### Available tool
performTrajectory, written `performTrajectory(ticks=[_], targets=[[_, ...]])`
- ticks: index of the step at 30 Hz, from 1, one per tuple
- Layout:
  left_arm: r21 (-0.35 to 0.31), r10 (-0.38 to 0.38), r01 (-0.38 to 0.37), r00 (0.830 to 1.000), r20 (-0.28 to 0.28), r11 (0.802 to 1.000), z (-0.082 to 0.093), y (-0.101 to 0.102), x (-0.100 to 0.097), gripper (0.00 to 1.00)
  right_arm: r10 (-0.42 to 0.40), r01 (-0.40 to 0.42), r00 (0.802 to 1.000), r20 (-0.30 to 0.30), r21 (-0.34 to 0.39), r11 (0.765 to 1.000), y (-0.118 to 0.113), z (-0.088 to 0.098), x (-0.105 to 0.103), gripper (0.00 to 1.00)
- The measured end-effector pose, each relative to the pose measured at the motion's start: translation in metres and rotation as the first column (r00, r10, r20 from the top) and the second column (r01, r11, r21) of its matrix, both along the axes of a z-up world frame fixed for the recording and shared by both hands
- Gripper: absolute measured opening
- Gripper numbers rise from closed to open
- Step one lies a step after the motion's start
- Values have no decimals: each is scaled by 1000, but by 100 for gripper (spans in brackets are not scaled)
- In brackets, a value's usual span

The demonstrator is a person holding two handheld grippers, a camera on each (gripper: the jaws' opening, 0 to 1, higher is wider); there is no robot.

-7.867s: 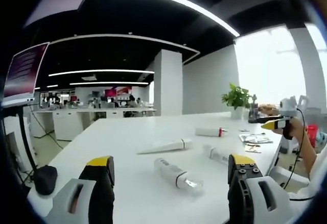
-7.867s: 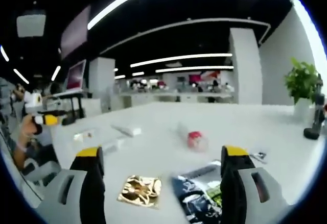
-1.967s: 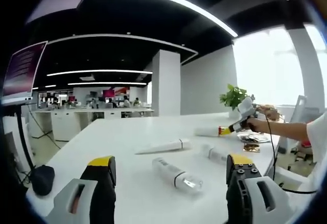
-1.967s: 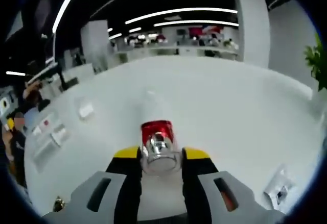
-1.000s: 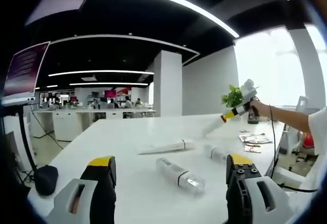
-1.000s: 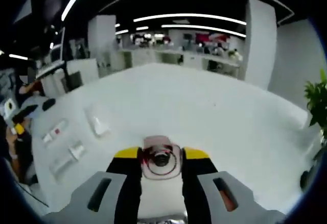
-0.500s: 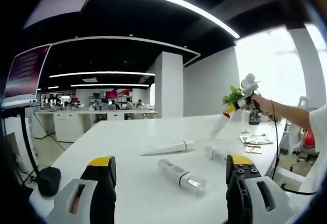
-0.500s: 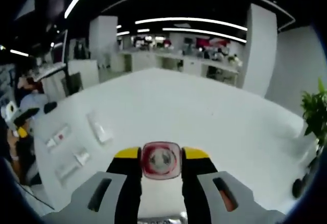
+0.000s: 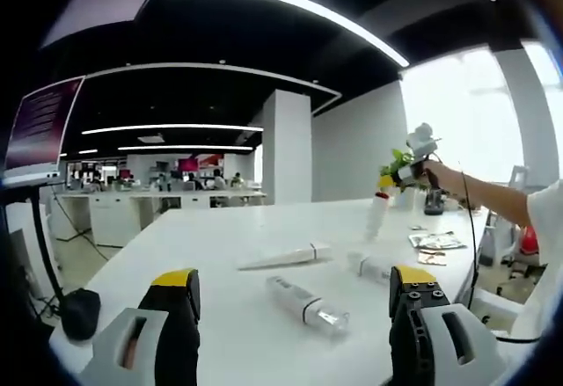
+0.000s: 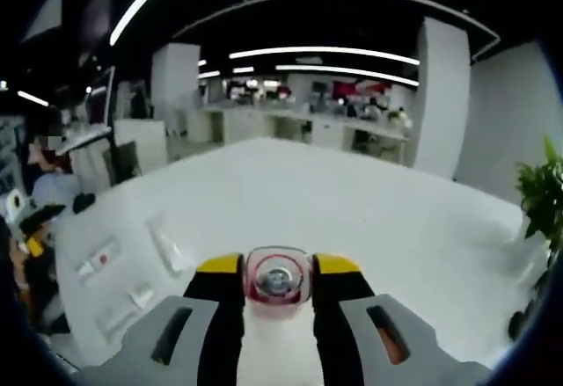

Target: Arrange the skincare products in the storage area until every visible bottle or jar stands upright without overlapping.

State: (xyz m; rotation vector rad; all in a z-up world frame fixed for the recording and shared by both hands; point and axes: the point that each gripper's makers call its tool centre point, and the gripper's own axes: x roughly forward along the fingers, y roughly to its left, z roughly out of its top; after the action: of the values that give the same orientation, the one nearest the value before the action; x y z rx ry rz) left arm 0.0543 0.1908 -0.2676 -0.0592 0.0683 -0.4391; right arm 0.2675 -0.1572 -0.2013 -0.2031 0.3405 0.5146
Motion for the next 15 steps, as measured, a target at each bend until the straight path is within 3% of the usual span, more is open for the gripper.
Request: performTrajectory(ticks=[6, 12, 15], targets=[[-2, -3, 3, 1000, 1, 1000, -1, 0, -1, 92, -39, 37, 999, 37, 54, 998, 3, 4, 14, 27], [-14, -4, 4, 1000, -1, 1000, -2, 1, -1, 92, -59, 49, 990, 128, 85, 995, 14, 7, 21, 27], [-13, -1, 1, 1000, -2, 1000, -3, 2, -1, 92, -69, 41, 981, 183, 149, 988, 15, 11, 24, 28]])
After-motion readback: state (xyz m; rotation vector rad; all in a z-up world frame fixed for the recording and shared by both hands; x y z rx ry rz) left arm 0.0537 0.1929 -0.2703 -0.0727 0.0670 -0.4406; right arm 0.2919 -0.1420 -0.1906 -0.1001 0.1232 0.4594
